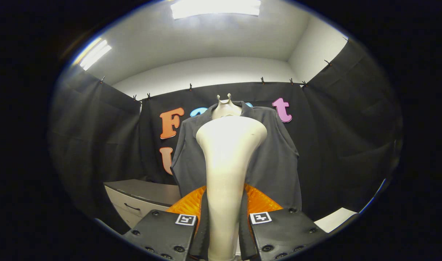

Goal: Iron the clothes twice with a garment steamer, once on the left side and once on the right side.

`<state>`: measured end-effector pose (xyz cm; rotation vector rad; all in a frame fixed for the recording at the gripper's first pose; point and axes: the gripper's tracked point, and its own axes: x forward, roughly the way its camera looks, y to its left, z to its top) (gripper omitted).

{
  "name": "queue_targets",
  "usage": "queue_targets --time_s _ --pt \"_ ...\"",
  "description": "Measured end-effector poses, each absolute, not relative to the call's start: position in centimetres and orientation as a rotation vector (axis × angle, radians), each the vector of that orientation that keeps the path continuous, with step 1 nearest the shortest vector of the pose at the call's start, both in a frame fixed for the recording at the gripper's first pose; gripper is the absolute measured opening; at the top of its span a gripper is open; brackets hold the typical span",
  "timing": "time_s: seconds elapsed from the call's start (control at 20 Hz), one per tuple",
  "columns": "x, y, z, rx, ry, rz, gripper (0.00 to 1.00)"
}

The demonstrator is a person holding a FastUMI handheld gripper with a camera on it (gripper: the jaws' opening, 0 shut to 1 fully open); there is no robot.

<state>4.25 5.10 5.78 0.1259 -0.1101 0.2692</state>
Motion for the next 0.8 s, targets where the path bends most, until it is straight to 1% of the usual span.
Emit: queue_targets --time_s 0.8 --pt "3.95 4.73 5.98 0.134 -0.113 0.258 0.40"
